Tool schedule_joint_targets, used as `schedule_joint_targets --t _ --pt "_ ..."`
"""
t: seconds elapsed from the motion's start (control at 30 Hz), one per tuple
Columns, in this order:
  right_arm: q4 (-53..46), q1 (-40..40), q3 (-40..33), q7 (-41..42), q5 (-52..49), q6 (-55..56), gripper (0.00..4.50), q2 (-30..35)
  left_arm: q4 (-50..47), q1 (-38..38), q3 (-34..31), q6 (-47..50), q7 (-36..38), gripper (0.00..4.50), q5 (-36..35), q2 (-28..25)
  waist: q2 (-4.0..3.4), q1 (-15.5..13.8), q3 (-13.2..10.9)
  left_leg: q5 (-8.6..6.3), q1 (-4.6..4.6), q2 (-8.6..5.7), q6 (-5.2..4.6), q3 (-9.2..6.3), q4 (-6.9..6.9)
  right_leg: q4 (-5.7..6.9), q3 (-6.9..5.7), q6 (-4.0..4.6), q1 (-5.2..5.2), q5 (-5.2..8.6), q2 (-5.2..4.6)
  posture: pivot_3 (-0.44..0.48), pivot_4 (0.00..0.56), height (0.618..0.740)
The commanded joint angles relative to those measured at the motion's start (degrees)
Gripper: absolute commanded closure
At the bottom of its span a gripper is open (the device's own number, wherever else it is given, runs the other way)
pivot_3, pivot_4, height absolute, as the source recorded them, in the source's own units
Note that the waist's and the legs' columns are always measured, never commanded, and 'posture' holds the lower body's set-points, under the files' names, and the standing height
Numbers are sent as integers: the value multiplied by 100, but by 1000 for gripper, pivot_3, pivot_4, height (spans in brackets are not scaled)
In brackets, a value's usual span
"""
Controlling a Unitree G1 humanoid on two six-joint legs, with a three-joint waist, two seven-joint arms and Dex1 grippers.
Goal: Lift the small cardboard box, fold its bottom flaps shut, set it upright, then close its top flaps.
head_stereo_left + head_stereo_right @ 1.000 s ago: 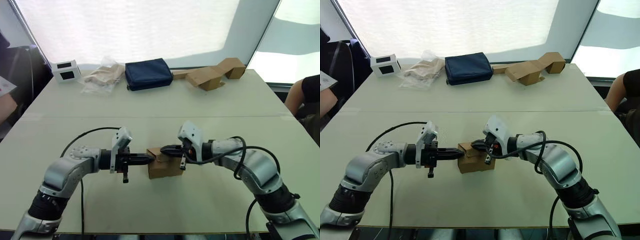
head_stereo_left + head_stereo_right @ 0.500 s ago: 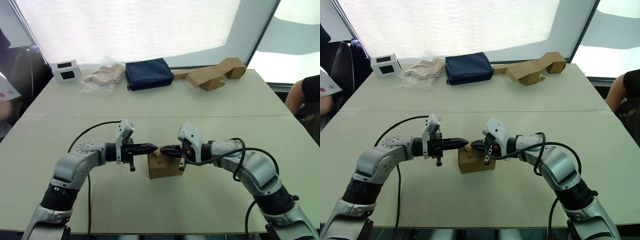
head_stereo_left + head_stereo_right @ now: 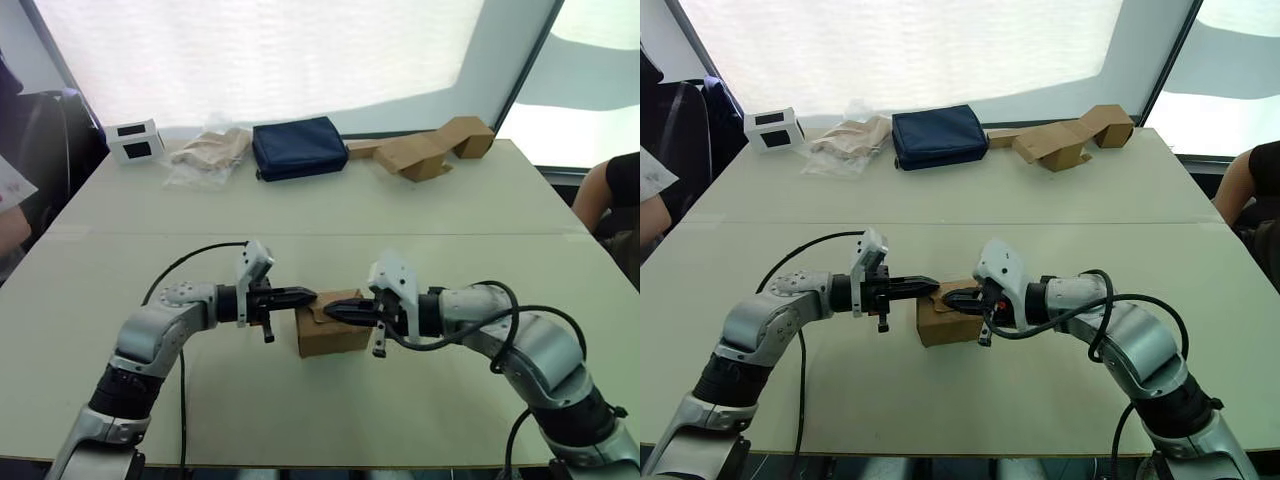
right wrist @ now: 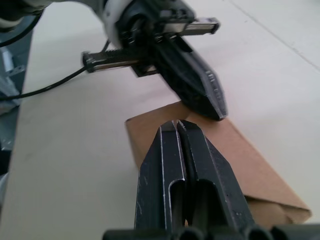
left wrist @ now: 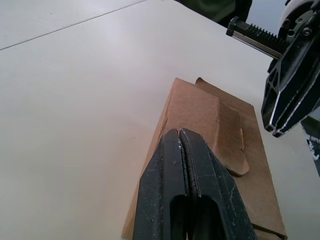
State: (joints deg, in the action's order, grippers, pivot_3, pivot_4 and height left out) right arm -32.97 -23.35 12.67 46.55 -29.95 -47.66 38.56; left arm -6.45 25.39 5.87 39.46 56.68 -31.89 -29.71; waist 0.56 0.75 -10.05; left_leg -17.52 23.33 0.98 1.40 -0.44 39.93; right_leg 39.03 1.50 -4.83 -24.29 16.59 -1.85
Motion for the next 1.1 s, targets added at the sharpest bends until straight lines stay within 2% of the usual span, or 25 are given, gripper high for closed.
schedule_joint_targets --t 0.03,0.63,0.87,1.1 --pt "-96 -38 133 55 228 254 4500 81 -69 8 -103 0 -35 4493 -67 28 0 7 0 0 0 0 0 0 0 0 0 0 0 0 0 0 150 740" --pt "487 -172 790 103 1549 1163 4500 130 -95 25 -121 94 -118 4493 -140 47 0 1 0 0 -1 0 0 0 0 0 0 0 0 0 2 0 150 740" --pt "605 -189 793 127 1708 1272 4500 45 -182 27 -52 102 -116 4493 -154 42 0 0 0 0 -1 0 1 0 1 0 0 0 1 0 1 0 150 740" --pt "636 -216 728 161 1688 1290 4500 -14 -156 -54 225 -189 -32 4493 238 -95 0 -1 0 0 -2 0 1 0 1 0 0 0 1 0 1 0 150 740"
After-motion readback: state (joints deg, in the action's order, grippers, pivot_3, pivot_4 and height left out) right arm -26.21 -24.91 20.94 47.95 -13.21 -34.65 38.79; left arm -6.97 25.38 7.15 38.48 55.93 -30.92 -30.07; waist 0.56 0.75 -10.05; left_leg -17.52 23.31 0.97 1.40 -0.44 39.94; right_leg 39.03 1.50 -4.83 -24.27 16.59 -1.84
